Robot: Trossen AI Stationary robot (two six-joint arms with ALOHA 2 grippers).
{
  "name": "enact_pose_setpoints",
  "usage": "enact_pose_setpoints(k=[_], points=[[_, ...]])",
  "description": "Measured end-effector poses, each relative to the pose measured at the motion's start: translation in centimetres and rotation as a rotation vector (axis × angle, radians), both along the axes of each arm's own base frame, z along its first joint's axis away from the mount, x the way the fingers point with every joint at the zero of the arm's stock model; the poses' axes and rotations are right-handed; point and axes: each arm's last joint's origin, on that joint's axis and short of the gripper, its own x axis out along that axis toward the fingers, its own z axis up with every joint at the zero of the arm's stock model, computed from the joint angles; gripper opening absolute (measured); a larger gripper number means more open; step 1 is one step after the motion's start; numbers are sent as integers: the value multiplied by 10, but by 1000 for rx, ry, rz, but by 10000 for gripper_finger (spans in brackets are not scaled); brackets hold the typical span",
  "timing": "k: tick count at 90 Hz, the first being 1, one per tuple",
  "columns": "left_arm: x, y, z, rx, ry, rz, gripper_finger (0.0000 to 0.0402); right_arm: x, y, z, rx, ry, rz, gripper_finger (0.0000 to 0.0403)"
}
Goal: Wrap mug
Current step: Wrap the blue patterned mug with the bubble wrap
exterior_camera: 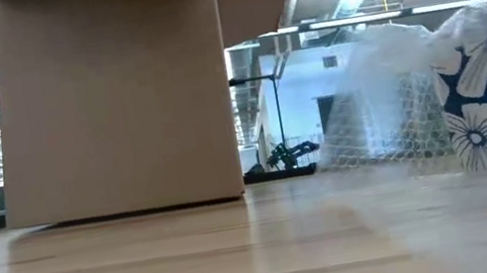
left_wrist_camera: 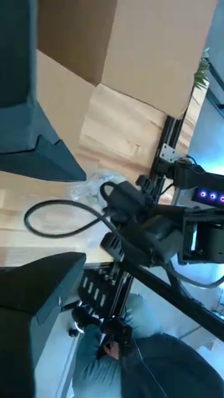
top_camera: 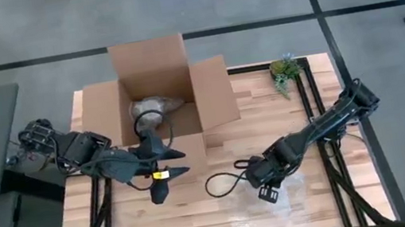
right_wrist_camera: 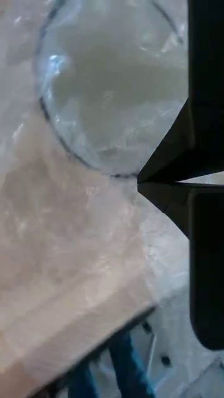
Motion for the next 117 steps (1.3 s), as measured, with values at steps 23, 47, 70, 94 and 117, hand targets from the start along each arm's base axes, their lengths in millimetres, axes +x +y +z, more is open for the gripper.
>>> enact_pose_setpoints(k=[23,47,70,94,117], points=[[0,-1,0,-25,6,-16,175,-2,-9,-10,-38,31,-43,0],[0,-1,0,-28,8,-21,175,-9,-13,16,-56,27,-51,0],[0,-1,0,-27,8,-21,175,-9,-21,2,-92,57,-59,0],[0,-1,0,-30,7,-20,175,-7,-33,-25,-104,38,-115,0],[1,-1,1,-45,-8,-17,175,-5,-38,-35,-92,19,-132,0]])
